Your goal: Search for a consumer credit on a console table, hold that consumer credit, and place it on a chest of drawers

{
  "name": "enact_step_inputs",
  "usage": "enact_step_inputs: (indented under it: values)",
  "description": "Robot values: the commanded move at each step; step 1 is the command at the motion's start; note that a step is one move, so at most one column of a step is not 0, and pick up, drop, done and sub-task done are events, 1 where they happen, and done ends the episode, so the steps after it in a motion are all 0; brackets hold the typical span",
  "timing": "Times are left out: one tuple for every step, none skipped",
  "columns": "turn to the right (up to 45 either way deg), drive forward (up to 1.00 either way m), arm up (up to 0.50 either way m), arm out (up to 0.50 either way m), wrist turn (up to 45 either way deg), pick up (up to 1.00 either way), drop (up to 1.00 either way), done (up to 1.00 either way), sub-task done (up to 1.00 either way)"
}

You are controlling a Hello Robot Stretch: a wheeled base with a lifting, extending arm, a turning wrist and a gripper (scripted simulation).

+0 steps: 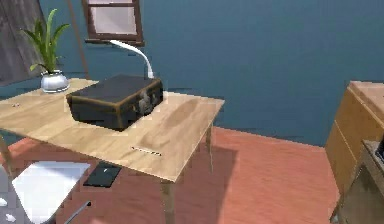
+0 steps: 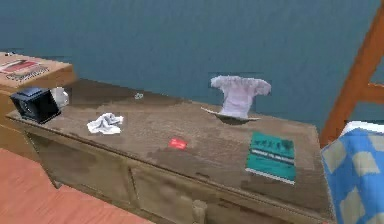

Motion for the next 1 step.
enact_step_inputs:
  values:
    - [45.0,0.0,0.0,0.0,0.0,0.0,0.0,0.0,0.0]
